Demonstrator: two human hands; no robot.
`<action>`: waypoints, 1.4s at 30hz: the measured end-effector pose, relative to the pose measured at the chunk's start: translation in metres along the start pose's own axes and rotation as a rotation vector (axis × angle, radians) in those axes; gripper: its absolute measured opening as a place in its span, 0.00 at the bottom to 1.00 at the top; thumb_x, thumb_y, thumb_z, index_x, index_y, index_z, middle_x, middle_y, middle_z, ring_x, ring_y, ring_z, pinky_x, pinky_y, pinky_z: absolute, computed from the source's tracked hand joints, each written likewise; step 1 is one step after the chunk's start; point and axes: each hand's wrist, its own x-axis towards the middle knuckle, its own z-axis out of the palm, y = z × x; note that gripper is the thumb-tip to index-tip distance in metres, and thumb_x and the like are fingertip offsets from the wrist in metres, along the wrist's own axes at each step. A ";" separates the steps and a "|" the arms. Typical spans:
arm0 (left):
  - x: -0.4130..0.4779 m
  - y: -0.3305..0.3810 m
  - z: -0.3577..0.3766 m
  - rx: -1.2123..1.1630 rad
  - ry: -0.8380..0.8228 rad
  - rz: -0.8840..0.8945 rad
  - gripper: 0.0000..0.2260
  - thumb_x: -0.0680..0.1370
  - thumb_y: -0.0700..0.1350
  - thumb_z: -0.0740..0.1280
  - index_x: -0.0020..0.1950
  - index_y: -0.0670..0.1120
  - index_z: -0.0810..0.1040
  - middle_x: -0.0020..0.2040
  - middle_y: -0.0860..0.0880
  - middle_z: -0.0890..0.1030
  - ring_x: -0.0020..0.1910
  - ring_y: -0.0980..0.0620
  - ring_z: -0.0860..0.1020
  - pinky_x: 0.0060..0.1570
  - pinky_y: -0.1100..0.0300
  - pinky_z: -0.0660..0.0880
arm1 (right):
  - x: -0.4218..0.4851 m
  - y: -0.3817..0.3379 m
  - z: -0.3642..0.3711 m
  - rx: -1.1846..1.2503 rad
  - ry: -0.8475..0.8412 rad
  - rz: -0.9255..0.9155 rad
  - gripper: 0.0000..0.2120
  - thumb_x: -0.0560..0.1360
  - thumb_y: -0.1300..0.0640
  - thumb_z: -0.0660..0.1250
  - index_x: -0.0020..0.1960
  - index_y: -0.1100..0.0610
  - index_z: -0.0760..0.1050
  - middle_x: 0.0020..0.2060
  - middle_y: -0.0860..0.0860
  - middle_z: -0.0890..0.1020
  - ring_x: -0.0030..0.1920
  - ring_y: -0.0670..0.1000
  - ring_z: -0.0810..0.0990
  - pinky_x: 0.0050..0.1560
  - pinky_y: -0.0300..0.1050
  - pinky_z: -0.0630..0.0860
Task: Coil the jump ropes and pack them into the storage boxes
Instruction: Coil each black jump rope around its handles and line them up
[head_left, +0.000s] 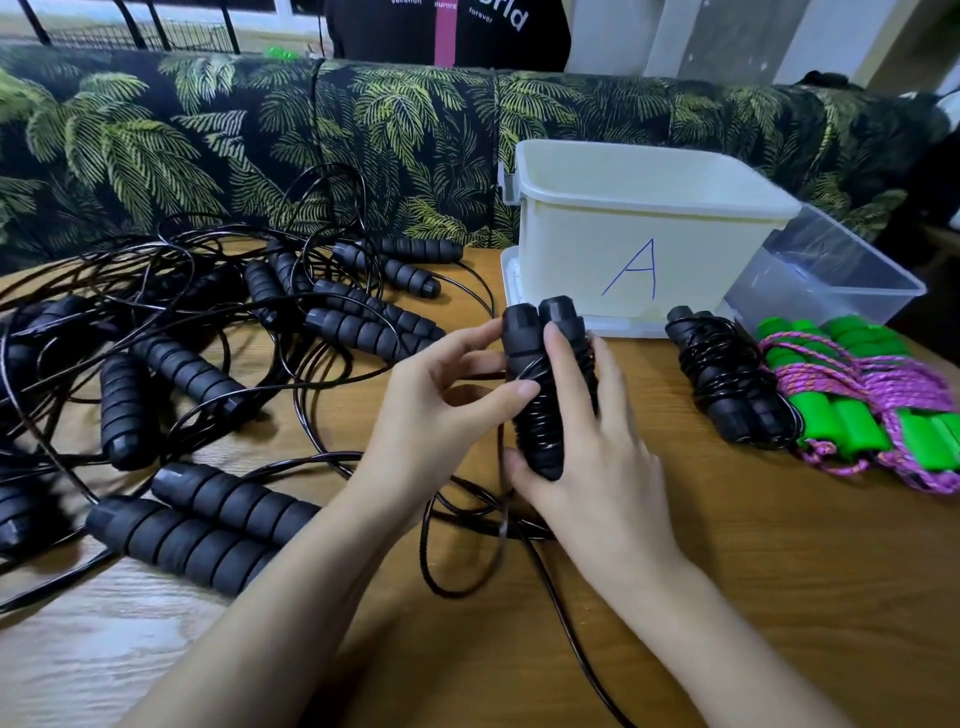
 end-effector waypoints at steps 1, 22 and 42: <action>0.001 0.001 -0.002 -0.003 -0.030 0.002 0.25 0.70 0.40 0.74 0.66 0.48 0.76 0.50 0.52 0.86 0.48 0.56 0.84 0.49 0.64 0.78 | 0.000 0.003 0.000 0.068 0.005 0.003 0.48 0.66 0.51 0.77 0.78 0.46 0.54 0.75 0.57 0.64 0.63 0.62 0.78 0.43 0.51 0.81; 0.003 -0.008 -0.008 0.284 -0.188 0.133 0.13 0.77 0.48 0.69 0.59 0.57 0.71 0.44 0.54 0.81 0.41 0.54 0.78 0.42 0.59 0.74 | 0.014 0.026 -0.013 0.167 -0.024 0.142 0.44 0.64 0.58 0.77 0.75 0.39 0.64 0.77 0.49 0.63 0.66 0.56 0.75 0.52 0.51 0.78; 0.009 0.004 -0.024 0.124 0.078 -0.035 0.19 0.67 0.48 0.73 0.57 0.47 0.82 0.44 0.50 0.87 0.46 0.53 0.85 0.49 0.64 0.79 | 0.012 0.009 -0.021 0.935 -0.108 0.132 0.38 0.64 0.61 0.77 0.71 0.45 0.70 0.64 0.41 0.79 0.64 0.44 0.77 0.65 0.42 0.74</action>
